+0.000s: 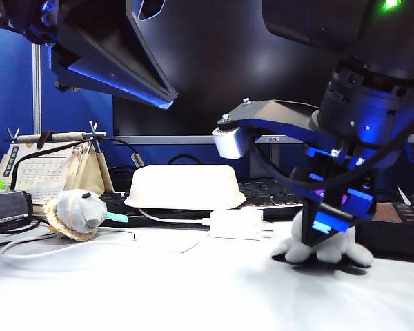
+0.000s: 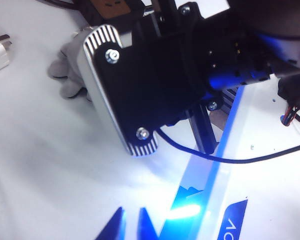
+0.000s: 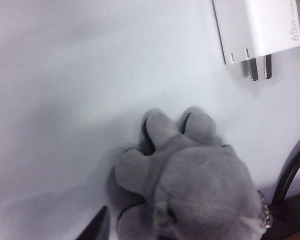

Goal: Place the tilting octopus upright.

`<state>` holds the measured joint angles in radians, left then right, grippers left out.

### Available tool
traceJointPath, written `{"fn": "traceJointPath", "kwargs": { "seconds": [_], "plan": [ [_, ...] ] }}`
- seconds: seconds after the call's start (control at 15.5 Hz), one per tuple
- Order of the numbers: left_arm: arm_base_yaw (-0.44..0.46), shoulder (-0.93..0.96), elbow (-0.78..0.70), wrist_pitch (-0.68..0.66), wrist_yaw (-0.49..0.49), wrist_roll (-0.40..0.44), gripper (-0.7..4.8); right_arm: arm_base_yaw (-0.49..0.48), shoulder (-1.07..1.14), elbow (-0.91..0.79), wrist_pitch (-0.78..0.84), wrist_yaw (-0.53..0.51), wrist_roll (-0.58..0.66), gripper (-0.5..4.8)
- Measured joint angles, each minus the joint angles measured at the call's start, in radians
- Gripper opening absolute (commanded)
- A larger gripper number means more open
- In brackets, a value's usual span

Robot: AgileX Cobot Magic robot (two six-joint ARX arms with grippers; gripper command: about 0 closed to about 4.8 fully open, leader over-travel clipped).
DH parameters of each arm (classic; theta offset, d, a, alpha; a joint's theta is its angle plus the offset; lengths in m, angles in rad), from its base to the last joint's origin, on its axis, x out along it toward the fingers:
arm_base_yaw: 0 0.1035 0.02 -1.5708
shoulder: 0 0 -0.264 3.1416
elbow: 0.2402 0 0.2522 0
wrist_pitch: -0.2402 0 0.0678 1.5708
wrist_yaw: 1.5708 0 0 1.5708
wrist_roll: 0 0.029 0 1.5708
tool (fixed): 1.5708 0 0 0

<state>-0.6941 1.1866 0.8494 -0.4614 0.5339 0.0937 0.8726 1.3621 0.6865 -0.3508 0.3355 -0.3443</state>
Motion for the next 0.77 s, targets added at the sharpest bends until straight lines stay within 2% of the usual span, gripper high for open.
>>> {"fn": "traceJointPath", "kwargs": {
  "seconds": [0.32,0.52,0.64,0.71,0.77],
  "plan": [
    [0.0,0.0,0.0,0.001,0.0,0.0,0.46,0.0,-0.021,0.0,0.0,0.005,0.0,1.17],
    [0.0,0.0,0.0,0.029,0.0,0.0,0.46,0.0,-0.151,0.019,-0.009,0.071,0.0,1.17],
    [0.0,-0.001,0.001,0.034,0.0,0.0,0.46,0.0,-0.266,0.039,-0.006,0.074,0.0,1.1],
    [0.0,-0.011,0.001,0.034,0.0,-0.001,0.46,0.0,-0.34,0.045,-0.004,0.076,0.013,0.9],
    [0.0,-0.034,0.001,0.034,0.0,-0.001,0.46,0.0,-0.389,0.044,-0.008,0.076,0.044,0.31]
  ]
}}
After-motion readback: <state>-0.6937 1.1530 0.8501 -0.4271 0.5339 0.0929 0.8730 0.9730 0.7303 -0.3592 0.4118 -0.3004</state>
